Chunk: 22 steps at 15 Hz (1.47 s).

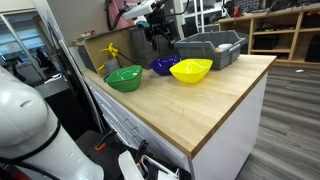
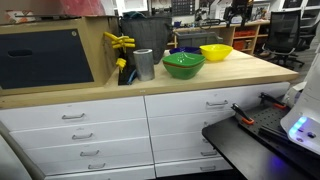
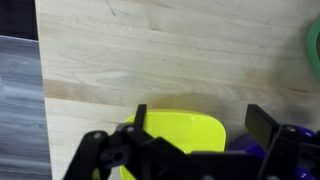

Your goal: Put the yellow bowl in the green bowl

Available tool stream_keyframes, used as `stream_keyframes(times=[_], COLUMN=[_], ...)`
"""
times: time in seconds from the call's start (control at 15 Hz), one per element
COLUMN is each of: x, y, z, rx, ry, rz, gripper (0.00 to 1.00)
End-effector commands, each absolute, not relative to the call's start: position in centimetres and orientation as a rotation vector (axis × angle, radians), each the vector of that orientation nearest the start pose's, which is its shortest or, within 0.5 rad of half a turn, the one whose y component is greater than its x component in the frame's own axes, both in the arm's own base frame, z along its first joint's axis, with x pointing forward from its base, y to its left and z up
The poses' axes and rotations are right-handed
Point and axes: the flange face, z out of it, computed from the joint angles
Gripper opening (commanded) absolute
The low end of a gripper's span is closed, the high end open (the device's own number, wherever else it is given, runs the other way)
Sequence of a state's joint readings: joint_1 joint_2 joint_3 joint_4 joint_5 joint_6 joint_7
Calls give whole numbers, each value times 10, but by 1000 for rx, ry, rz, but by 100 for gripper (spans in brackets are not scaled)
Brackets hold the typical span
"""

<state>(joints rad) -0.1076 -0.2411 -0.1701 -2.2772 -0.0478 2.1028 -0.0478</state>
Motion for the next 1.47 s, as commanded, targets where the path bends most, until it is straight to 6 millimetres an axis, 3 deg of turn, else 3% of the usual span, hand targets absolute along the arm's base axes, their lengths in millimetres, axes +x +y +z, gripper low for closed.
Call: stream_keyframes(times=[0.0, 0.33, 0.87, 1.07, 1.4], x=[498, 537, 572, 573, 558], y=[-150, -172, -198, -211, -223], z=[442, 414, 379, 370, 355], rx=[-3112, -3060, -2939, -2925, -2922], ry=[508, 809, 1200, 1338, 1478], rz=[-160, -238, -314, -318, -272], gripper=[100, 100, 100, 100, 100])
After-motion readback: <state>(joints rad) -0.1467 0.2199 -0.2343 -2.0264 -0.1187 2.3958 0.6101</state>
